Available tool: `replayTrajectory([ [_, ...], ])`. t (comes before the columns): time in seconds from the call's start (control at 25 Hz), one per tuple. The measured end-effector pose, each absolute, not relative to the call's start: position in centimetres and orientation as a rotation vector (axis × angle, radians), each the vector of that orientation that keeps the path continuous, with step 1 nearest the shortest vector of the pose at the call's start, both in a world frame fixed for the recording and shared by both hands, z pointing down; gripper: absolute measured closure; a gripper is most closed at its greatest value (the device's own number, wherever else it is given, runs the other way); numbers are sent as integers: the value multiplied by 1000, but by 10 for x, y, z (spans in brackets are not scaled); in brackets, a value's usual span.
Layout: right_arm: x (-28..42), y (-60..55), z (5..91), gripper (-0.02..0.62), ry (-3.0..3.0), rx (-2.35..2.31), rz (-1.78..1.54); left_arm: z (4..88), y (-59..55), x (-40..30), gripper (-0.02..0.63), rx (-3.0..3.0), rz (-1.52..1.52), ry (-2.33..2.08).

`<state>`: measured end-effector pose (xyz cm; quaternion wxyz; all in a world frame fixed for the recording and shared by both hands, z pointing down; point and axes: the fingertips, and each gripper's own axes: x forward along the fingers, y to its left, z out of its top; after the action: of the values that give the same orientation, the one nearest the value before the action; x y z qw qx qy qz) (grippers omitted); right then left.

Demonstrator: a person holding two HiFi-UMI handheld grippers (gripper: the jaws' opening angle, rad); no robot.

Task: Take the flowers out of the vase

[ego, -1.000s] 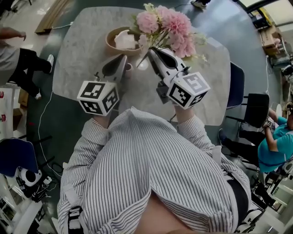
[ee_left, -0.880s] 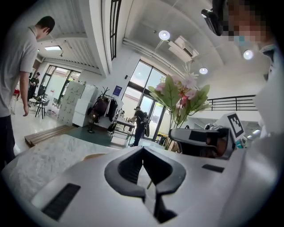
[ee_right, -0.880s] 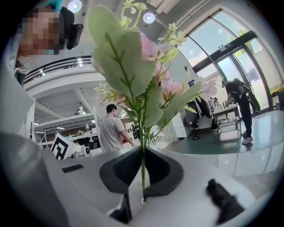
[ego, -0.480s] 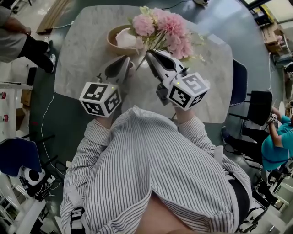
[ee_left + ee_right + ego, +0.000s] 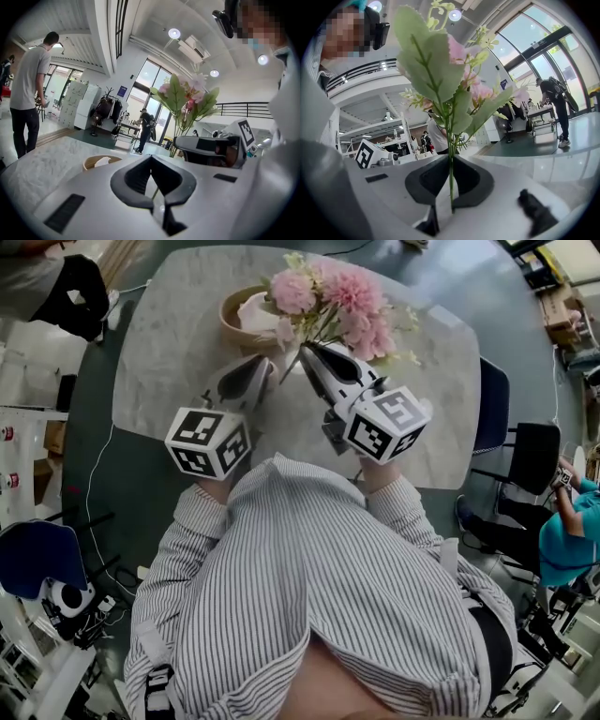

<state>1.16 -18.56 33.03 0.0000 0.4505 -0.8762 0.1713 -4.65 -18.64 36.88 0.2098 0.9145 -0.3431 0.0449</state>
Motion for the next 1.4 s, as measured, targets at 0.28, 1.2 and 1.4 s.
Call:
replayTrajectory([
  [0.28, 7, -183, 331, 565, -2754, 1400, 532, 368, -184, -49, 594, 2545, 124, -952],
  [1.2, 6, -182, 339, 565, -2734, 1353, 533, 367, -185, -47, 594, 2536, 135, -960],
  [1.4, 6, -183, 341, 565, -2733, 1353, 535, 368, -186, -44, 594, 2539, 138, -954],
])
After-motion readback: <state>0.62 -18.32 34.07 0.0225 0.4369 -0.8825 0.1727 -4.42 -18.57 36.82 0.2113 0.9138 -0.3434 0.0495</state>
